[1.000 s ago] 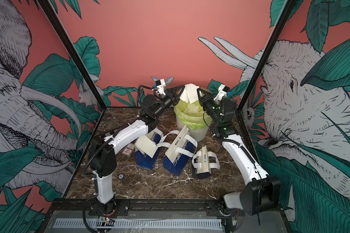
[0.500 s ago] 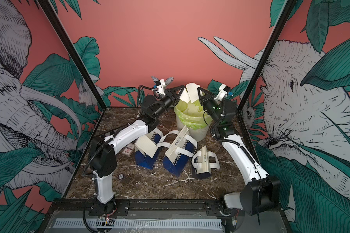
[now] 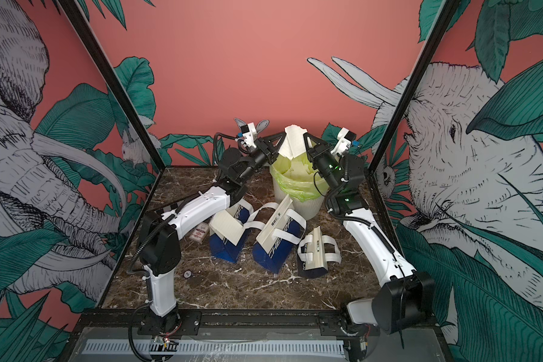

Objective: Shred takeout receipts and throw away
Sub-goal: Shred the takeout receipt.

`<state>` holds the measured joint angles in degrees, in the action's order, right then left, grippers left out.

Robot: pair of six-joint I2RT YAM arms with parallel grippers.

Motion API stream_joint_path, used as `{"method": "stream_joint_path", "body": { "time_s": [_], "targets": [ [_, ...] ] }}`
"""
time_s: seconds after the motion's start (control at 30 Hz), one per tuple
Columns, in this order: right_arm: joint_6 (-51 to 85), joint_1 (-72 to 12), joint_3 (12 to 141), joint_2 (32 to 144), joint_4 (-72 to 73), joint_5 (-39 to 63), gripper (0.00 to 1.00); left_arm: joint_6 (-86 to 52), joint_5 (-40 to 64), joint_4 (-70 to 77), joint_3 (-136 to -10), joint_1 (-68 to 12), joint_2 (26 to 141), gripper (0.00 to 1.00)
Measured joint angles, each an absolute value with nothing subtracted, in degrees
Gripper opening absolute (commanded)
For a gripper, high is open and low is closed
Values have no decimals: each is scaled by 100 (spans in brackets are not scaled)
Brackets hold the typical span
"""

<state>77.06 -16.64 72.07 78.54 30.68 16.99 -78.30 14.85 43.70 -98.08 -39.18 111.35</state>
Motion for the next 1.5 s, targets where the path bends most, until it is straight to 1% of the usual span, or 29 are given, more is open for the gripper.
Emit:
{"method": "stream_joint_path", "body": {
  "time_s": [0.4,1.0,1.5],
  "targets": [
    [7717,-1688,7205,7964,3035,1651,0,-7953,1400,4558,-9745,-3918,11144,14],
    [7258,-1688,7091,7800,2434,1361,0,-8001,1214,4646,-9590,-3918,11144,15],
    [6882,-1726,7091,7682,2152,1385,0,-8003,1125,4584,-9583,-3911,11144,15]
  ]
}}
